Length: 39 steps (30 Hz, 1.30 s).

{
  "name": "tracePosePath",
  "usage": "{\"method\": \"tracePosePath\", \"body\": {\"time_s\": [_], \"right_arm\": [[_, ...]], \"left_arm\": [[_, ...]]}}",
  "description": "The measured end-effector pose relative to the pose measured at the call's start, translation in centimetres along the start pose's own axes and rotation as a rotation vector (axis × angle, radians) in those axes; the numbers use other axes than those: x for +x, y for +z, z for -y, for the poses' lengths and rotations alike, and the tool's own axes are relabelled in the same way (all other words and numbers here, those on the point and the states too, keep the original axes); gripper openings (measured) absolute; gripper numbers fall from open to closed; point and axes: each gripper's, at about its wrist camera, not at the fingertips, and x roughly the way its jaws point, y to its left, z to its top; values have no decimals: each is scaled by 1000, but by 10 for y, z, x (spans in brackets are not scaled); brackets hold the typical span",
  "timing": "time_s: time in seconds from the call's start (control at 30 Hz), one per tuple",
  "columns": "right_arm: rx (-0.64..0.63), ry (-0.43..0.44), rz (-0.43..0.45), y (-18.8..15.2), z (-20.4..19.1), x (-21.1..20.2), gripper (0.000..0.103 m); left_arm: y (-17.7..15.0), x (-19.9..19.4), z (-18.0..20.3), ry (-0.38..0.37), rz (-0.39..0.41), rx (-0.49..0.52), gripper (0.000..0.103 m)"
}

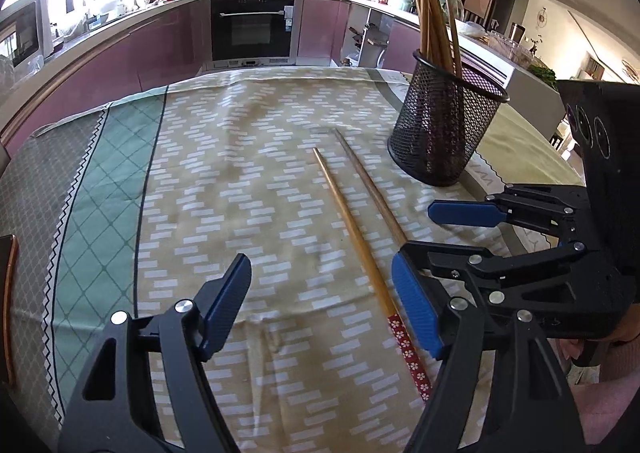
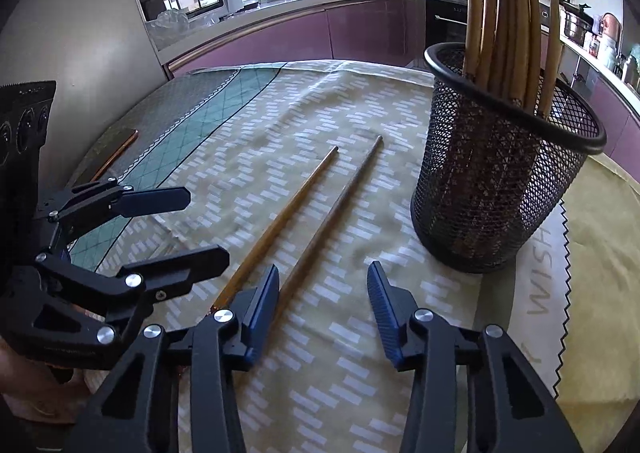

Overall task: Organize utensils
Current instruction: 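Close the right gripper on a wooden chopstick lying on the cloth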

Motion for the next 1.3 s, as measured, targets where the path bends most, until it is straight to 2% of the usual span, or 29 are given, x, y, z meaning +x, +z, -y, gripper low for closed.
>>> {"method": "tracePosePath", "body": {"time_s": [0.37,0.67,0.83,1.0,1.3], "right_arm": [[16,9,-3,0,7,-1,41],[8,-19,7,9,4,8,32],[35,-11,16,10,8,8,21],[60,22,16,9,11,6,11],[86,37,12,5,15,2,10]], "left_arm": [[1,17,10,19,-49,31,50],[10,23,6,49,-50,11,27],[16,28,2,44,-50,-19,14],[16,30,2,43,-47,-29,12],[13,29,0,32,-50,-49,8]]}}
